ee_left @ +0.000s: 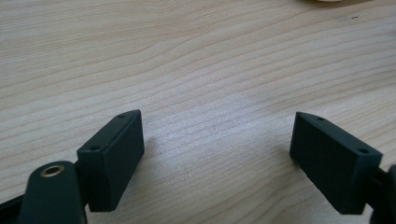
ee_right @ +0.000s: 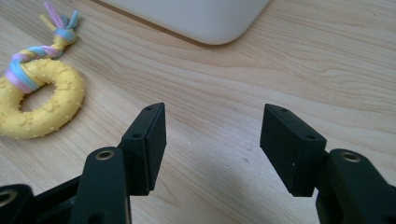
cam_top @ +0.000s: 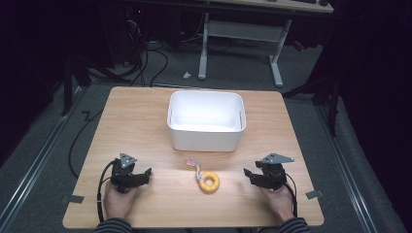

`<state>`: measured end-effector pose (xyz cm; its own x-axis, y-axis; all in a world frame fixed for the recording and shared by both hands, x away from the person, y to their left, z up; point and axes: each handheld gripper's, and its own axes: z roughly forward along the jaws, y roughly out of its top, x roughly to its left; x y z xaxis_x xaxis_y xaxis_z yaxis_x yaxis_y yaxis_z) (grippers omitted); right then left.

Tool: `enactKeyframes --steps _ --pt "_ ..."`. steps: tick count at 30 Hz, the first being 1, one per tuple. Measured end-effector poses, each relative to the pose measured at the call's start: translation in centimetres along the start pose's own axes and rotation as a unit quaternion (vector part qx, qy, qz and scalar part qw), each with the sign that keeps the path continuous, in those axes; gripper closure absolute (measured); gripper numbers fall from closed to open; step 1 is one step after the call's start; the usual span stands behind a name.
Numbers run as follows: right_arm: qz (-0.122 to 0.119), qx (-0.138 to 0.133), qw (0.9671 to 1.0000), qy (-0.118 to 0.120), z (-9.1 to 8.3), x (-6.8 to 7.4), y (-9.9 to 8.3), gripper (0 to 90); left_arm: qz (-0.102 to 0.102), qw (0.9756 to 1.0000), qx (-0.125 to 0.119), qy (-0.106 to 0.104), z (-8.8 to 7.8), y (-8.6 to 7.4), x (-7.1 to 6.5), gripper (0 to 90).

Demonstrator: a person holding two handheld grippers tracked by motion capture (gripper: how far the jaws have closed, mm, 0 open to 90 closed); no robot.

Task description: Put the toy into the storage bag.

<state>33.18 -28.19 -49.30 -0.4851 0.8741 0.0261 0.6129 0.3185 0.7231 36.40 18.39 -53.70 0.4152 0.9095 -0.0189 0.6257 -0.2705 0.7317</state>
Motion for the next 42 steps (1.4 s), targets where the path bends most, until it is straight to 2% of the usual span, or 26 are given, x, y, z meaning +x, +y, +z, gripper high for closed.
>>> enactKeyframes --steps 3,6,8,11,16,17,18,21,27,28,33,40,42 --pt "0.000 0.000 1.0000 0.008 0.1 0.3 0.3 41.4 0.001 1.0000 0.000 0.001 0.0 0.0 0.0 18.1" --pt "-0.009 -0.007 0.9999 0.006 0.2 0.9 0.7 39.8 0.000 1.0000 0.000 0.000 0.0 0.0 0.0 18.3" --pt "-0.011 -0.001 0.9998 0.015 0.4 1.3 1.0 39.9 0.000 1.0000 0.000 0.001 0.0 0.0 0.0 18.3" --pt "-0.031 0.007 0.9991 0.028 0.9 2.2 1.4 40.9 0.000 1.0000 0.000 0.001 0.0 0.0 0.0 18.4" --pt "-0.036 0.010 0.9986 0.038 1.2 2.9 1.8 41.0 -0.001 1.0000 -0.001 0.000 0.0 0.0 0.0 18.4" --pt "-0.036 0.008 0.9981 0.050 1.5 3.3 2.0 41.1 0.000 1.0000 0.000 0.001 0.0 0.0 0.0 18.6" --pt "-0.036 0.008 0.9981 0.050 1.5 3.3 2.0 41.1 0.000 1.0000 0.000 0.001 0.0 0.0 0.0 18.6" --pt "-0.051 0.016 0.9964 0.065 2.1 4.2 2.5 43.1 -0.001 1.0000 -0.001 0.001 0.0 0.0 0.0 18.8" --pt "-0.061 0.027 0.9937 0.090 3.1 5.2 2.8 47.8 -0.001 1.0000 0.000 0.000 0.0 0.0 0.1 18.9" --pt "-0.069 0.026 0.9929 0.093 3.4 5.7 2.8 48.4 -0.001 1.0000 -0.001 0.002 0.0 0.0 0.0 19.2" --pt "-0.085 0.039 0.9908 0.098 4.2 6.7 3.1 49.4 -0.002 1.0000 -0.001 0.001 0.0 0.0 0.1 19.2" --pt "-0.090 0.051 0.9885 0.110 5.0 7.5 3.4 50.1 -0.001 1.0000 -0.001 0.002 0.0 0.0 0.0 19.2" --pt "-0.102 0.059 0.9871 0.109 5.2 7.9 3.7 50.7 -0.002 1.0000 -0.001 0.000 0.0 0.0 0.1 19.2"
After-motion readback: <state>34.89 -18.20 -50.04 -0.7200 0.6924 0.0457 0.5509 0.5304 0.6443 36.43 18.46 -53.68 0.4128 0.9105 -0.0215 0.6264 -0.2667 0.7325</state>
